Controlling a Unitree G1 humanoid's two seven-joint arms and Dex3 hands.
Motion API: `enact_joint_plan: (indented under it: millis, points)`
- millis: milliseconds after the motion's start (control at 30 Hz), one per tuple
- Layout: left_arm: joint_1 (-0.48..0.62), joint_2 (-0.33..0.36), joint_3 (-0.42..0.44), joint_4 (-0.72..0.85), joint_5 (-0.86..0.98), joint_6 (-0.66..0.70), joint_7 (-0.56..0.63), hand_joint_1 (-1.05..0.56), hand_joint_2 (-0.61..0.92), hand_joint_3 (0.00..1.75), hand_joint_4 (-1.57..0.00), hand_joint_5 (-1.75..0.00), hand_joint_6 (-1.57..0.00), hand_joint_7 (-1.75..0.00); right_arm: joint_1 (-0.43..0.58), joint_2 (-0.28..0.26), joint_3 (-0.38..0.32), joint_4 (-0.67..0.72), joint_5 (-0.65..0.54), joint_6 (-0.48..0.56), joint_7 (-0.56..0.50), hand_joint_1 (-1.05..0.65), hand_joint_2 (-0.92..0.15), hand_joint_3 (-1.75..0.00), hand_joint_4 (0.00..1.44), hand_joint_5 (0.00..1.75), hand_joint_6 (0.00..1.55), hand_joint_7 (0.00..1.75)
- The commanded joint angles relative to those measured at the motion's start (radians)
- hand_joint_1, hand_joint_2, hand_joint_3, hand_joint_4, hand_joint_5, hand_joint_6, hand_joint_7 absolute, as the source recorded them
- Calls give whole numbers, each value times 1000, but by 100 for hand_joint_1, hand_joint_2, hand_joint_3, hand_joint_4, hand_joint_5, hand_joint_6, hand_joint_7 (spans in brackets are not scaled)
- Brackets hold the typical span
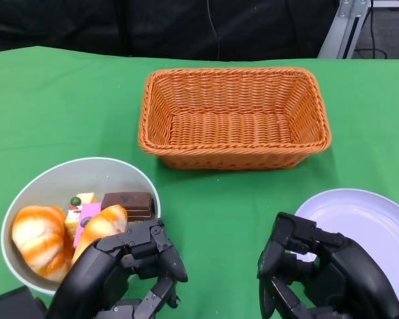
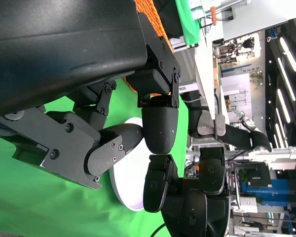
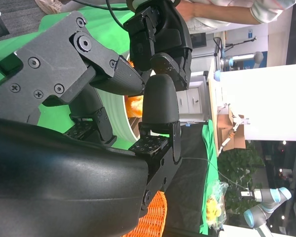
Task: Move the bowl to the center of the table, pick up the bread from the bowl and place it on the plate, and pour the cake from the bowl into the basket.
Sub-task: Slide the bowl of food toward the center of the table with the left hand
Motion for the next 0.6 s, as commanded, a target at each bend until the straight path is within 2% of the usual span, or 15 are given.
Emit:
enact_joint_plan:
  millis: [33, 600]
  points:
    - [4, 8, 4, -4, -7, 1, 6, -17, 58, 103, -70, -175, -68, -145, 1, -7, -8, -3, 5, -4, 3, -18, -43, -127, 71, 175, 57, 151]
    - [1, 15, 7, -2, -10, 4, 0, -15, 58, 103, -68, -175, -68, -142, -1, -4, -7, -3, 7, 2, 7, -19, -43, -127, 70, 175, 58, 149]
